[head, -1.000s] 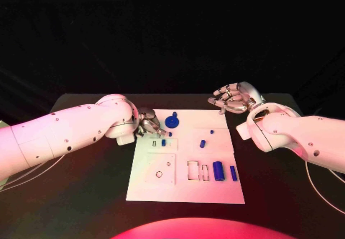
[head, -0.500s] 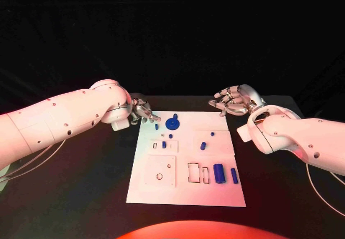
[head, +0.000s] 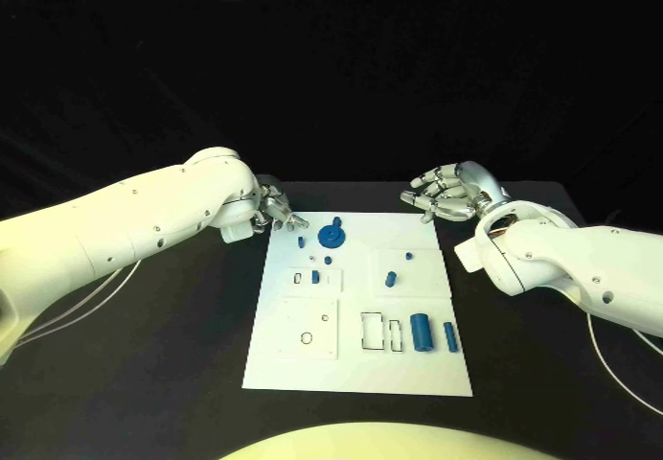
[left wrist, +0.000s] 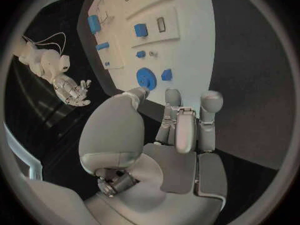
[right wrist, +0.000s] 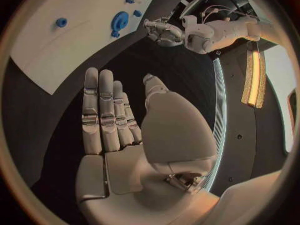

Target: Assemble the parts on the task board

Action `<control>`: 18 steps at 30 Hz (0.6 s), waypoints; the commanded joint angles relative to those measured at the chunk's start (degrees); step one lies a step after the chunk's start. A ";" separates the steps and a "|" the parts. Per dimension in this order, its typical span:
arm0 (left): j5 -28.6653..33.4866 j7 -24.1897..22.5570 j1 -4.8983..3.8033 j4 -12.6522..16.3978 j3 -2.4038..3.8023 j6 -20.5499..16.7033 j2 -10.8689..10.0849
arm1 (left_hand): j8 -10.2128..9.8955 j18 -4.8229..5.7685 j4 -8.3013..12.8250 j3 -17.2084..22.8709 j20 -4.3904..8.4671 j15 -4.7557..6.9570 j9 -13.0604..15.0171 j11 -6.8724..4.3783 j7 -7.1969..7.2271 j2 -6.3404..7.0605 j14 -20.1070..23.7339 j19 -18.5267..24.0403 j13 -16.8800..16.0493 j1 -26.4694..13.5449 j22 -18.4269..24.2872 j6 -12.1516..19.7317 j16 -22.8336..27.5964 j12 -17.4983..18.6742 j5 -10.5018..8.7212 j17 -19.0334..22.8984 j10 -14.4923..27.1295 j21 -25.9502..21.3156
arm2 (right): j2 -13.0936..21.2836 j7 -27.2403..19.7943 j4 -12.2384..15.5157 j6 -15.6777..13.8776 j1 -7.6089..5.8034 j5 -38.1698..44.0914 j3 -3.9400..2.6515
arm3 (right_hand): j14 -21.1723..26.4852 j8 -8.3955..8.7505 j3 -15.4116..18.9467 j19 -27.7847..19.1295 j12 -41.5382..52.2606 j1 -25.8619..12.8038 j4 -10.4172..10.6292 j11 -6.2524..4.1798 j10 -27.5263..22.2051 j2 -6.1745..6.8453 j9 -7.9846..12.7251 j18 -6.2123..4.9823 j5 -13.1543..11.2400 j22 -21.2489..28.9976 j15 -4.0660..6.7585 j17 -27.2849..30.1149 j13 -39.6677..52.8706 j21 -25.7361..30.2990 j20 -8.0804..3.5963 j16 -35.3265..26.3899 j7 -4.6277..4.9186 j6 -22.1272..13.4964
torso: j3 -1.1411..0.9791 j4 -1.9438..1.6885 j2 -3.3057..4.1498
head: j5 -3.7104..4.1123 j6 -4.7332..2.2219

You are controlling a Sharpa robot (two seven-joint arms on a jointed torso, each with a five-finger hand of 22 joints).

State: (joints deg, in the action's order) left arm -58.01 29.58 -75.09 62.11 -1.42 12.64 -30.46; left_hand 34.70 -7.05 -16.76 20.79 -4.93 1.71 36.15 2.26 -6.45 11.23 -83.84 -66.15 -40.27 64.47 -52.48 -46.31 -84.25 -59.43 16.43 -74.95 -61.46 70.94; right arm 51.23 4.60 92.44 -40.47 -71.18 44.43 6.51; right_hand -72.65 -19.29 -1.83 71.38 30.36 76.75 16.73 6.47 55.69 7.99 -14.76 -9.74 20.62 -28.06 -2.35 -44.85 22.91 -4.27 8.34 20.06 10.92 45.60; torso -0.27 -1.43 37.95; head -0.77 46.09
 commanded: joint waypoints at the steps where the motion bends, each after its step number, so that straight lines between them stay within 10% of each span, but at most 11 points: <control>1: -0.58 -0.62 -0.13 -1.30 -0.09 2.71 0.75 | -0.24 -0.64 0.00 -0.39 0.12 -0.31 -0.13 -0.10 0.02 -0.43 -1.69 -0.51 -0.12 -0.58 -0.19 -0.45 -0.33 -0.36 -0.08 -1.70 -0.51 0.27 | 0.01 -0.43 0.17 0.51 0.02 0.12 -0.02 | 0.26 -0.22 -0.21 -0.06 -0.35 0.30 -0.03 0.38 0.07 -0.08 0.07 -0.70 -0.07 0.39 -0.41 0.08 -0.50 0.41 0.39 -0.43 0.35 0.11 | 0.01 0.08 0.01 | -0.17 0.12; 18: 0.65 -0.49 -0.05 -4.67 -0.63 4.90 2.83 | 0.09 -0.38 0.04 -1.38 0.21 -0.09 -0.33 -0.43 0.43 -1.10 -2.13 -1.45 -1.09 -1.47 -1.61 -1.65 -0.93 -1.44 -0.28 -2.80 -1.51 1.13 | -0.07 -0.56 0.35 0.48 -0.03 0.09 -0.02 | 0.38 -0.34 -0.26 -0.24 -0.87 0.30 -0.03 0.45 0.17 -0.06 0.15 -0.71 0.00 1.05 -0.50 0.20 -1.38 0.50 0.50 -1.10 0.40 0.13 | 0.06 0.06 0.11 | -0.10 0.27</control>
State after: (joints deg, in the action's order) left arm -58.06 29.59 -75.08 57.50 -2.06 15.78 -27.88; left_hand 34.70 -7.04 -16.75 19.68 -4.72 1.71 35.90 1.86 -5.92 10.24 -83.84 -67.18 -41.36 63.49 -54.08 -47.64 -84.98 -60.56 16.43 -74.94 -62.68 71.93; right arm 51.20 4.61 92.67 -40.48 -71.21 44.36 6.49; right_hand -72.45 -19.29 -1.83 71.19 29.66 76.75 16.73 6.57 55.79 7.99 -14.66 -9.74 20.63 -26.99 -2.55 -44.72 21.50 -4.08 8.53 19.13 11.01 45.69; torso -0.24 -1.37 38.07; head -0.88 46.32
